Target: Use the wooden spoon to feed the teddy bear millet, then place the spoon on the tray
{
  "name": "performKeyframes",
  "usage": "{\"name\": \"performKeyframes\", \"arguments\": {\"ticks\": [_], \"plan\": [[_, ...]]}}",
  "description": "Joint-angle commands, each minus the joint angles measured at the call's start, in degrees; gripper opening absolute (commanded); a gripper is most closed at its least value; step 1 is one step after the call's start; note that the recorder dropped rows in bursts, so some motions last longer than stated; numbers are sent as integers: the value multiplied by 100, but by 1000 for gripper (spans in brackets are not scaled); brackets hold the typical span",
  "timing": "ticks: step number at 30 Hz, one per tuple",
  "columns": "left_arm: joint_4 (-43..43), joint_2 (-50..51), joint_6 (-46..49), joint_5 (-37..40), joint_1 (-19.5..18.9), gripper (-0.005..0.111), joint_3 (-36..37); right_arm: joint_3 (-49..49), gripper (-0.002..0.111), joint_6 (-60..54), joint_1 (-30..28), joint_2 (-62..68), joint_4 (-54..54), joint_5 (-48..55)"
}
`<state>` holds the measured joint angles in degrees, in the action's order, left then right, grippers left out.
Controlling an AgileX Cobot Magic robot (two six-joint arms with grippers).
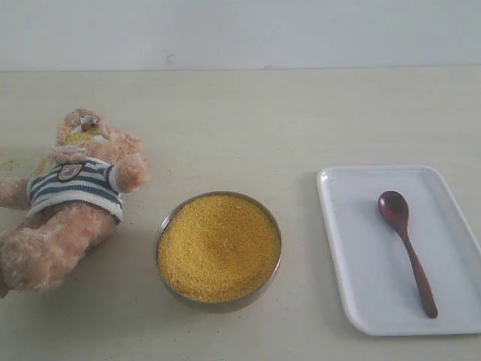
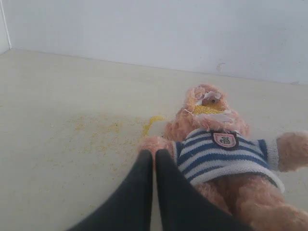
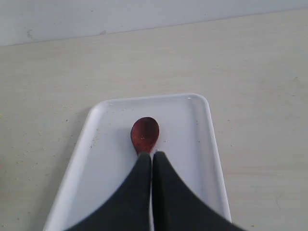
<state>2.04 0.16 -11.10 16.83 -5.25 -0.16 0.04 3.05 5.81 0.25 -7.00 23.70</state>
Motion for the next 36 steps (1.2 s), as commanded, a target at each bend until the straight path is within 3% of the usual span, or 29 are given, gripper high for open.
{"name": "performKeyframes", "arguments": {"ticks": [1, 12, 16, 20, 24, 28, 32, 36], "plan": [[29, -16, 15, 10, 34, 4, 16, -4, 0, -25, -3, -25, 30, 11], [29, -16, 15, 10, 34, 4, 16, -4, 0, -25, -3, -25, 30, 11], [13, -16, 166, -379, 34, 4, 16, -4, 0, -25, -3, -25, 30, 11], [-307, -16, 130, -1629, 34, 4, 16, -4, 0, -25, -3, -25, 30, 11], [-870, -16, -849, -4236, 34, 4, 16, -4, 0, -25, -3, -25, 30, 11], [-331, -16, -1899, -5173, 34, 4, -383, -4, 0, -25, -3, -25, 30, 11], [-109, 340, -1342, -4662, 34, 4, -1245, -4, 0, -25, -3, -25, 30, 11], [105, 1478, -1060, -2932, 34, 4, -2442, -4, 0, -25, -3, -25, 30, 11]]}}
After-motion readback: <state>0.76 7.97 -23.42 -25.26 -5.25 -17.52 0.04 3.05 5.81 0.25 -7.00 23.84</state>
